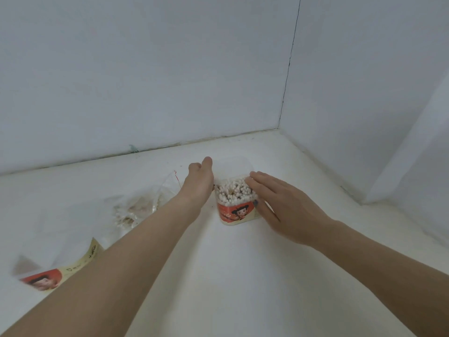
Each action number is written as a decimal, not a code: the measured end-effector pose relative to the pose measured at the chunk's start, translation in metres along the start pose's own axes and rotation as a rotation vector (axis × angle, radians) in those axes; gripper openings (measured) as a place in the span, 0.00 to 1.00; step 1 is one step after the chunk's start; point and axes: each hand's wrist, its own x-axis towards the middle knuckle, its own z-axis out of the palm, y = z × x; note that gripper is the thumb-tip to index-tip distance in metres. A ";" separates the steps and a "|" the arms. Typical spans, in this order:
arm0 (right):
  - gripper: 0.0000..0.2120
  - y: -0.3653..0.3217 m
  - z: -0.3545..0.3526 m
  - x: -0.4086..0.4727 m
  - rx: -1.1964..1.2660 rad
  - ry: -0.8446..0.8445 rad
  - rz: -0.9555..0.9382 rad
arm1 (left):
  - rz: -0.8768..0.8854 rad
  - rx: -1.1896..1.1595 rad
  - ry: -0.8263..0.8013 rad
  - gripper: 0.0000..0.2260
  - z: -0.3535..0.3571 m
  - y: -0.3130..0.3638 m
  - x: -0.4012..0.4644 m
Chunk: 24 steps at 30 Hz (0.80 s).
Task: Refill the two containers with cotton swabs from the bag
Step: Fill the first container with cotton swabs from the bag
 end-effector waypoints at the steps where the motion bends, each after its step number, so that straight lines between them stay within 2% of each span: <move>1: 0.25 -0.001 0.002 0.000 0.002 0.010 0.012 | 0.011 -0.052 0.008 0.32 0.001 0.001 -0.001; 5: 0.25 -0.005 0.011 -0.001 0.091 0.015 0.060 | 0.059 -0.268 0.041 0.16 0.000 0.016 -0.007; 8: 0.22 -0.007 0.003 0.001 0.222 -0.010 0.113 | 0.116 -0.320 0.034 0.15 -0.004 0.023 -0.012; 10: 0.23 -0.009 -0.005 0.004 0.346 0.016 0.185 | 0.180 -0.245 0.024 0.16 -0.006 0.024 -0.017; 14: 0.17 -0.015 -0.015 0.014 0.809 0.309 0.581 | 0.320 -0.090 0.007 0.14 -0.008 0.019 -0.029; 16: 0.16 -0.015 -0.020 0.020 0.994 0.394 0.726 | 0.368 -0.031 -0.010 0.14 -0.008 0.019 -0.037; 19: 0.18 -0.015 -0.030 0.027 1.102 0.291 0.761 | 0.428 0.111 -0.040 0.12 -0.009 0.017 -0.048; 24: 0.20 -0.025 -0.031 0.024 0.987 0.131 0.699 | 0.568 0.269 -0.098 0.07 -0.008 0.001 -0.056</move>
